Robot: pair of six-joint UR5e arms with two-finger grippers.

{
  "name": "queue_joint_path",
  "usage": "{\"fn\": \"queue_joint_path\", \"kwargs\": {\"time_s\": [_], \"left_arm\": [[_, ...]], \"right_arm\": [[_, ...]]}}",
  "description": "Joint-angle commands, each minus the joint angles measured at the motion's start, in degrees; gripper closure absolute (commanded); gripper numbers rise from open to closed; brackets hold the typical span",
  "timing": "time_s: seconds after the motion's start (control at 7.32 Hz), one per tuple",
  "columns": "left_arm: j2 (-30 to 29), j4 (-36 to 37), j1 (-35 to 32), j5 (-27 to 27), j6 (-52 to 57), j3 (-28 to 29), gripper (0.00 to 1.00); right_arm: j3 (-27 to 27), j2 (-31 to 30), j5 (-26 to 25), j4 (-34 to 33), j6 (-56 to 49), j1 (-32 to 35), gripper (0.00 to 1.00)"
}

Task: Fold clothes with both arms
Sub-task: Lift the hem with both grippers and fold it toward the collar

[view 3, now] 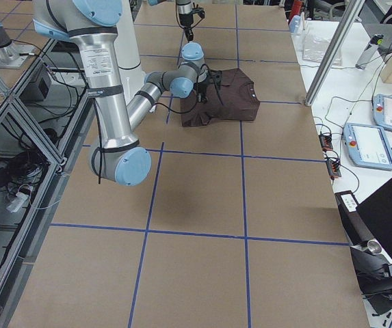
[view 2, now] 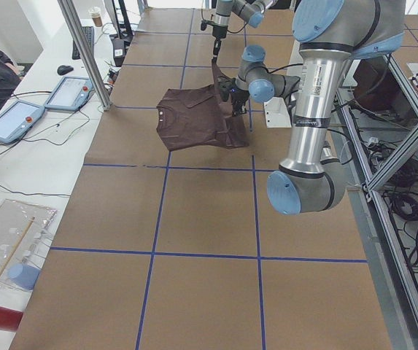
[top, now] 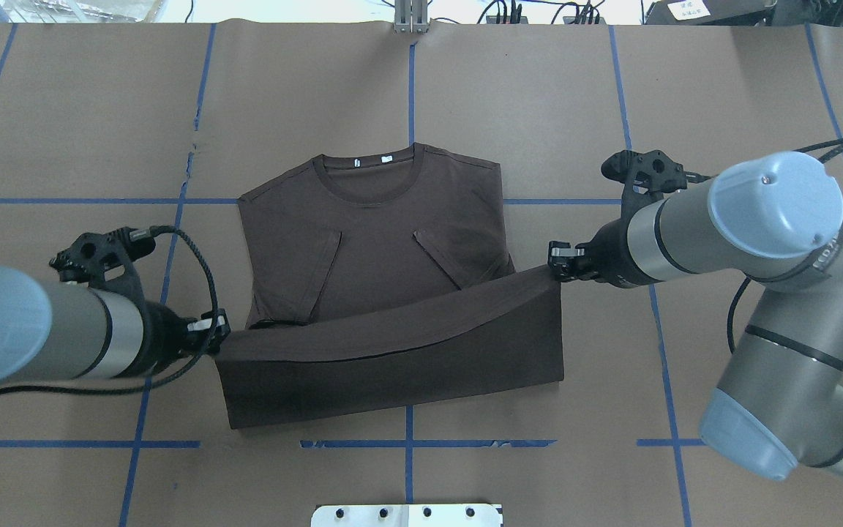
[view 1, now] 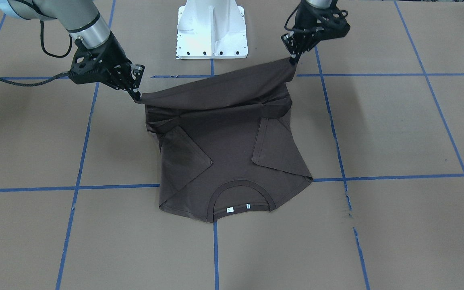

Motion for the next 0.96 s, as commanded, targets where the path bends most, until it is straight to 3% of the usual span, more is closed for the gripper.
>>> {"fn": "queue_joint_path", "kwargs": {"time_s": [0.0,0.14,0.41,0.55,0.82], "left_arm": [[-7.73,-0.69,-8.15,-0.78,7.24,13.2,1.0],[-8.72,-0.87,-10.62,-0.86,9.97,15.52,1.0],[-8.9,-2.26,-12.4,-0.78,12.18,18.16,1.0],[-9.08,-6.54,-13.18,-0.78,12.72,21.83,1.0],[-10.39,-13.58,-13.98,-0.78,12.9,29.31,1.0]], "right_arm": [[-7.27,5.96,0.76,0.0,-1.54,3.85,1.0],[-12.45,9.31,1.02,0.09,-1.8,5.35,1.0],[-24.73,13.97,1.11,9.69,-2.16,6.68,1.0],[-29.59,15.56,2.51,12.28,-2.24,7.99,1.0],[-32.26,16.1,2.96,12.66,-2.42,10.1,1.0]]}}
